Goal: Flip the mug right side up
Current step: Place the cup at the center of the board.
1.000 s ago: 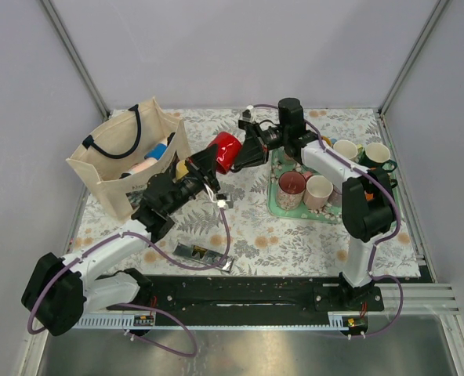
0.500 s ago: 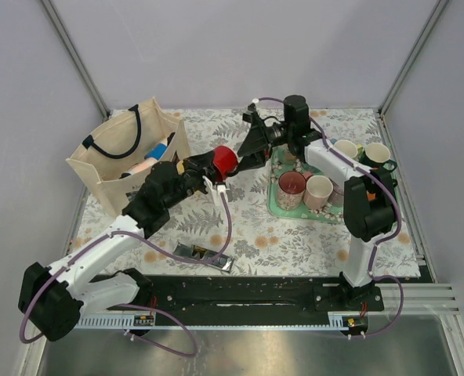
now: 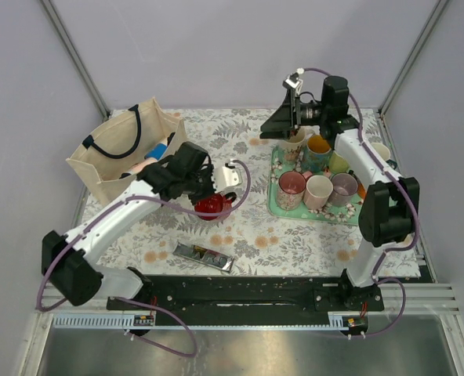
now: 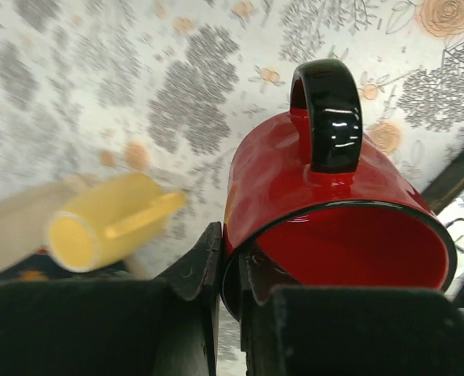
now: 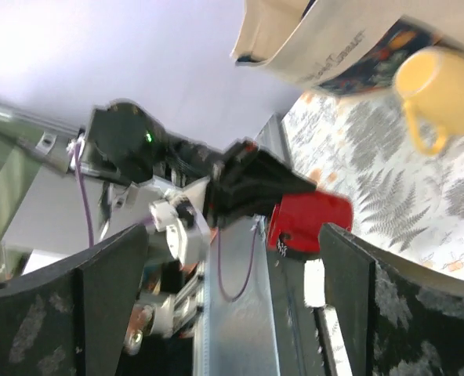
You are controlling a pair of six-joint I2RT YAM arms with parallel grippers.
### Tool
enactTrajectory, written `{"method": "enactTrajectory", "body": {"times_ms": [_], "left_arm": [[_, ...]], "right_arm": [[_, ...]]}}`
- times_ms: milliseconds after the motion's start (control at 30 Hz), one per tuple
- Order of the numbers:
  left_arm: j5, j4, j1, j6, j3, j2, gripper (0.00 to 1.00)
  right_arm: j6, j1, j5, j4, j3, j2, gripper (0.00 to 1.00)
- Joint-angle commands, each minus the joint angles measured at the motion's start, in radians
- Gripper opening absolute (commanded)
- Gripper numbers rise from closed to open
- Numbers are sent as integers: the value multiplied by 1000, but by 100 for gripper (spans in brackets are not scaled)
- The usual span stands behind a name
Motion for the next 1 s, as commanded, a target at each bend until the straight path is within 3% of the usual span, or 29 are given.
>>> {"method": "enactTrajectory", "body": {"times_ms": [0,33,100,200,267,467,600,700,867,967], "left_arm": [[-16,-81,-7,-240,123,91,0],[-32,-76,-7,-272,134,123,0],[-84,-77,-7,-332,163,187,0],[-151,-97,-6,-418,223,293,0],[-142,-102,-4,-454,249,344,0],[-131,-82,-6,-506,298,464,0],[-128,-80,-6,-526,321,507,0],[-120,-79,-6,-540,327,519,4],[-120,-79,-6,-546,326,522,29],[-112,-79,-6,-544,323,510,39]], "right_arm": [[-446,-27,309,-438,166,-96,100],[-626,-26,417,-624,210,-109,99],[-792,-21,681,-754,266,-145,100],[-933,-24,925,-821,281,-201,100],[-950,-32,994,-784,234,-263,99],[-892,-41,787,-508,-102,-469,99],[-880,-37,695,-474,-193,-518,99],[-1045,-20,670,-563,-202,-537,95],[-1350,-6,727,-778,-240,-528,87],[-1575,-3,779,-876,-292,-532,89]]}}
